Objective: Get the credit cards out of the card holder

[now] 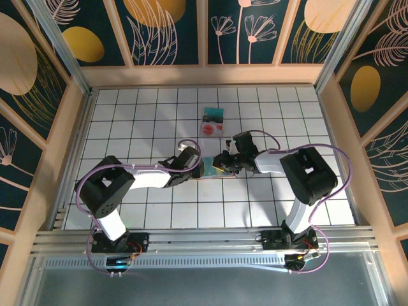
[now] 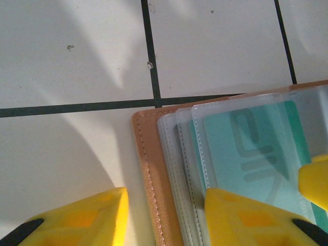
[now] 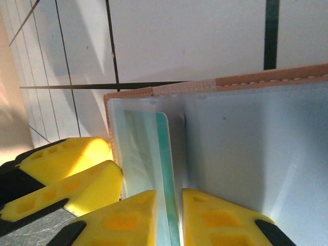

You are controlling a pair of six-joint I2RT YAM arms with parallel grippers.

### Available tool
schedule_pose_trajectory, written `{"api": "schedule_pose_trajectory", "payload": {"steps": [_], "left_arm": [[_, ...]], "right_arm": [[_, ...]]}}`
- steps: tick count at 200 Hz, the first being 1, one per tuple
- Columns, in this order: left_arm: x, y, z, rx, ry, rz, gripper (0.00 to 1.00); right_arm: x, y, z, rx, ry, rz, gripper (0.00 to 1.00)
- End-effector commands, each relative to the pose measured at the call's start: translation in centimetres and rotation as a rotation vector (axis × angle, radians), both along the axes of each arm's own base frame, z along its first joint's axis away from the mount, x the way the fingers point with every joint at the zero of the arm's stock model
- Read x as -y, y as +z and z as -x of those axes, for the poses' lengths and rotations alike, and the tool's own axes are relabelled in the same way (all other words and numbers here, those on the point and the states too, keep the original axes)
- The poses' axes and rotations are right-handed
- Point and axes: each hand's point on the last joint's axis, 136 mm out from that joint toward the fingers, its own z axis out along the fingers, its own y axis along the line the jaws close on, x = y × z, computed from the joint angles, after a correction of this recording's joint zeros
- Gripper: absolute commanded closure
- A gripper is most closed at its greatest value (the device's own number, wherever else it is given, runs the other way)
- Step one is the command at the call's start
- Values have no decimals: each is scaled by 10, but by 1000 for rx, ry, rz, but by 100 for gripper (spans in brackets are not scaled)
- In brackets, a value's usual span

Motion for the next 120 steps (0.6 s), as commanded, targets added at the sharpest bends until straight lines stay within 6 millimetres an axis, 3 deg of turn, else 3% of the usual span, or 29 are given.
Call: {"api": "schedule_pose_trajectory", "payload": {"steps": [1, 120], "left_arm": [[-10, -20, 12, -62, -19, -72, 57], [-13, -25, 15, -74, -12, -84, 59]], "right_arm": [[-9, 24, -6, 57, 21, -91, 82], [-7, 37, -5, 71, 11, -157, 85]]}}
